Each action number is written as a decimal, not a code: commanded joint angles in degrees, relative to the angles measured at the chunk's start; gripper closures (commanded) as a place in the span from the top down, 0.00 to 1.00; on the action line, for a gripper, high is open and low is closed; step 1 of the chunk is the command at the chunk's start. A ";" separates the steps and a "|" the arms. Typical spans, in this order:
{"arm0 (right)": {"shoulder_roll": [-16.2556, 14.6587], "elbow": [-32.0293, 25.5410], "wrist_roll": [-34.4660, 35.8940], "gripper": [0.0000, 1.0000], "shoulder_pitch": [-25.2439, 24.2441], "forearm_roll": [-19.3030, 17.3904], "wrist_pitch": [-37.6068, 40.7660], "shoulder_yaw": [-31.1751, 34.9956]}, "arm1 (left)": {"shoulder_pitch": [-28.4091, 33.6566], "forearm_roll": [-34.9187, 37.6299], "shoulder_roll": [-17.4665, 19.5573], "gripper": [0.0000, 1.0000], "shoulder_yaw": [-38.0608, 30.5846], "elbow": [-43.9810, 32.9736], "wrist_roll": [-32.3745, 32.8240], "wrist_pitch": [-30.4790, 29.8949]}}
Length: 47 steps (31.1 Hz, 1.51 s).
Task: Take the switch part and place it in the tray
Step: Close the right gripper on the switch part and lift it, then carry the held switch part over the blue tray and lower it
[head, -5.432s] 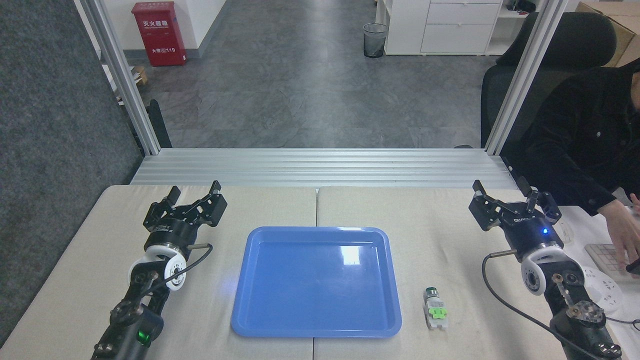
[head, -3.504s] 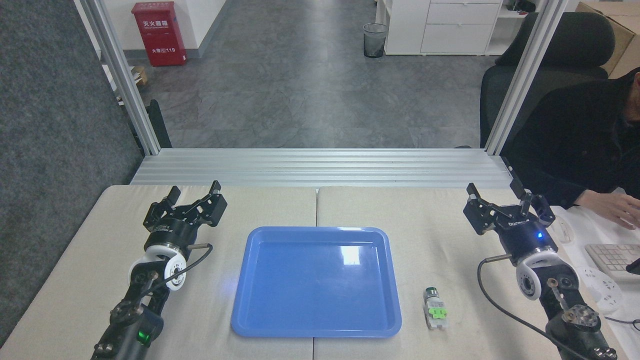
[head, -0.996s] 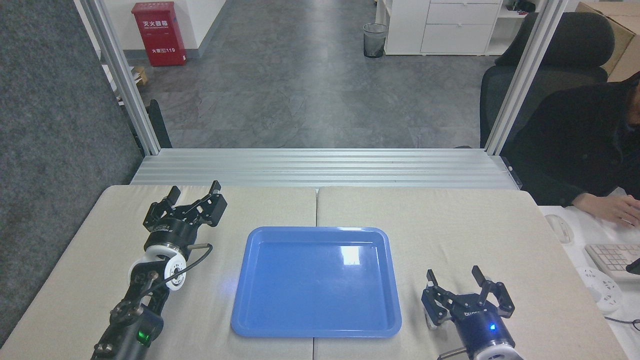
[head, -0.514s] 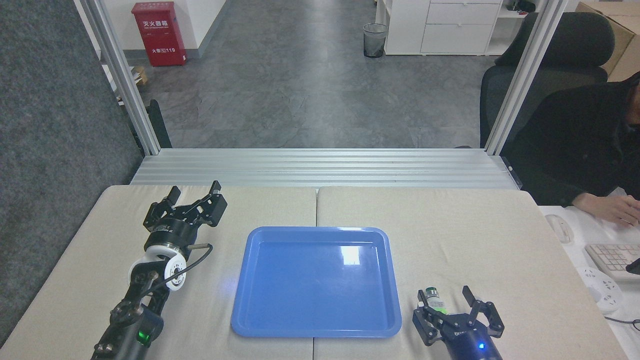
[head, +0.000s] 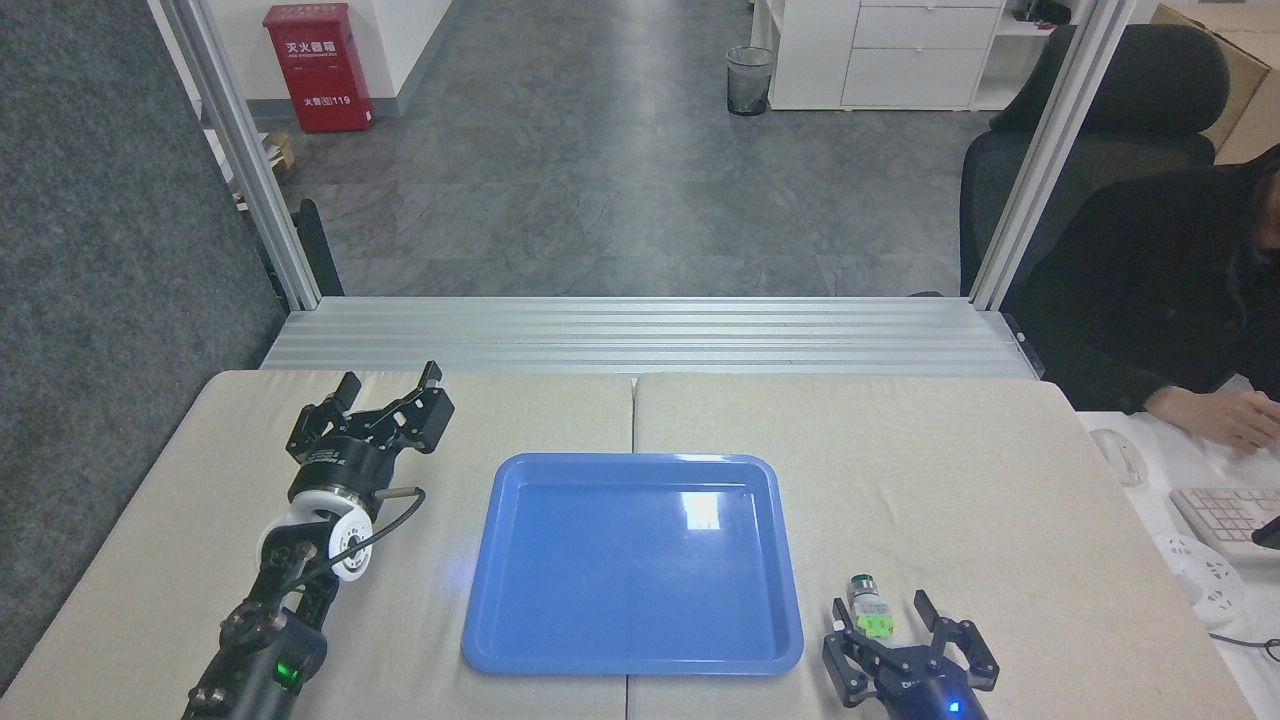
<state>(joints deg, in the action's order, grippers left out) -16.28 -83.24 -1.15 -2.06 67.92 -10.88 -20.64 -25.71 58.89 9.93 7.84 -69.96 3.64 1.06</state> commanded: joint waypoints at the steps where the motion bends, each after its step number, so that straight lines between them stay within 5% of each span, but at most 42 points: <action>1: -0.33 2.56 -0.17 0.77 0.04 0.46 0.33 -2.29 | -0.04 0.00 0.00 1.00 -0.02 0.00 -0.04 -0.01; 11: 0.02 3.18 -3.16 0.66 0.04 0.37 0.15 -2.65 | -0.04 0.00 0.00 1.00 -0.02 0.00 -0.04 -0.01; 16: 0.29 3.09 -3.33 0.33 0.21 0.02 -0.55 -1.51 | -0.04 0.00 0.00 1.00 -0.02 0.00 -0.04 -0.01; 25: 0.55 2.30 -4.56 0.04 6.62 -0.94 -3.27 5.69 | -0.04 0.00 0.00 1.00 -0.02 0.00 -0.04 -0.01; 35: 5.64 -2.35 -7.28 0.00 16.39 -0.77 -2.75 5.18 | 0.05 0.00 0.00 1.00 -0.02 0.00 -0.04 -0.01; 41: 11.53 -3.59 -8.43 0.00 19.11 0.37 -2.75 -7.64 | -0.04 0.00 0.00 1.00 -0.02 0.00 -0.04 -0.01; 47: 17.15 -2.80 -8.87 0.02 18.76 6.44 -2.40 -15.91 | -0.04 0.00 0.00 1.00 -0.02 0.00 -0.04 -0.01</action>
<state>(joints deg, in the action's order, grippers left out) -9.88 -84.24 -9.58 14.41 69.59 -13.65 -22.92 -25.73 58.89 9.93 7.83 -69.96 3.64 1.06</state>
